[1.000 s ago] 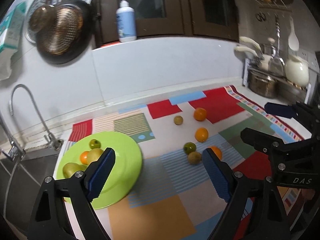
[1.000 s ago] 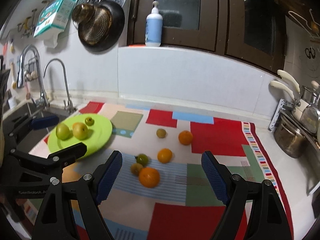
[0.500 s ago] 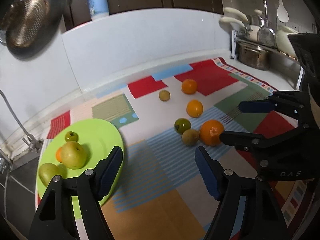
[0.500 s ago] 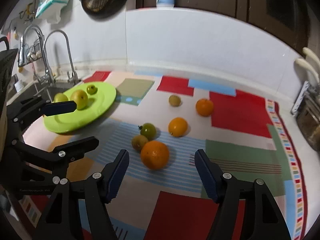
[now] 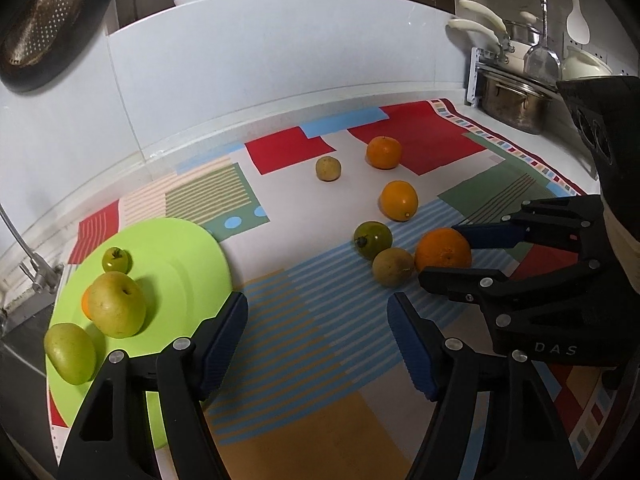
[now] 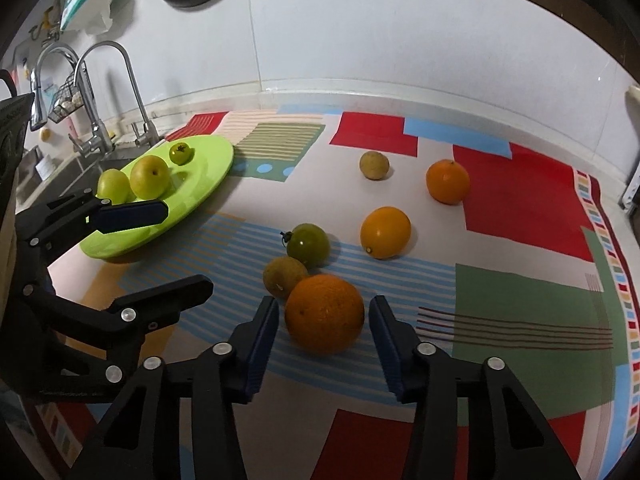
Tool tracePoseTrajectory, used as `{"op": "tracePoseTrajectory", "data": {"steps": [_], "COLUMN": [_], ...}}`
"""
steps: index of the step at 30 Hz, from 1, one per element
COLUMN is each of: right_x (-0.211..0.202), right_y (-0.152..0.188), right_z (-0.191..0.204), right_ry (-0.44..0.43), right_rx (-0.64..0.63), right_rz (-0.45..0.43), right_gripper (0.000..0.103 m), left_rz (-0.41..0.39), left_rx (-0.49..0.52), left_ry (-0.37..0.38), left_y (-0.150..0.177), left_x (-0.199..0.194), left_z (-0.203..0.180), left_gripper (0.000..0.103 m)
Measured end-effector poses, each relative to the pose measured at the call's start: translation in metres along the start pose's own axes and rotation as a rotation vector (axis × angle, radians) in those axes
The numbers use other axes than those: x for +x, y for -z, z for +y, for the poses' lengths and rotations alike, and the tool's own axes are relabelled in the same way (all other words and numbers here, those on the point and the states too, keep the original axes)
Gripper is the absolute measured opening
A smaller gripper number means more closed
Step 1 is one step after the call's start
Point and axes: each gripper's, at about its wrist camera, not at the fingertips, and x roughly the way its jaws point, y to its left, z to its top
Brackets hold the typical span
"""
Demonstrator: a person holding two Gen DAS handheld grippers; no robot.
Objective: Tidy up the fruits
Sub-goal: 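Grasp an orange with the right tool while the left grasps a small brownish-green pear, then carry the orange and the pear toward the green plate with both tools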
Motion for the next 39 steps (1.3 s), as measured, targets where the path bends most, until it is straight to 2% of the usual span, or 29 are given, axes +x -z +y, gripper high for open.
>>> {"op": "tracePoseTrajectory", "data": {"steps": [4, 10, 16, 24, 31, 39], "right_x": [-0.002, -0.016, -0.022, -0.025, -0.025, -0.034], "right_y": [0.001, 0.002, 0.007, 0.012, 0.012, 0.008], "right_z": [-0.006, -0.024, -0.046, -0.057, -0.053, -0.043], "right_ry": [-0.012, 0.033, 0.075, 0.096, 0.078, 0.061], "right_rx": [0.027, 0.096, 0.167, 0.197, 0.196, 0.175], "right_rz": [0.000, -0.032, -0.033, -0.041, -0.042, -0.063], "right_gripper": [0.042, 0.042, 0.042, 0.042, 0.042, 0.042], "left_rz": [-0.005, -0.006, 0.012, 0.084, 0.077, 0.016], "left_rx": [-0.016, -0.050, -0.088, -0.113, -0.108, -0.132], "left_ry": [0.014, 0.059, 0.092, 0.126, 0.136, 0.095], "left_y": [-0.004, -0.014, -0.026, -0.025, -0.025, -0.030], "left_x": [0.002, 0.009, 0.025, 0.044, 0.038, 0.009], "left_z": [-0.004, -0.015, -0.025, -0.032, -0.033, -0.026], "left_gripper": [0.072, 0.071, 0.060, 0.030, 0.029, 0.029]}}
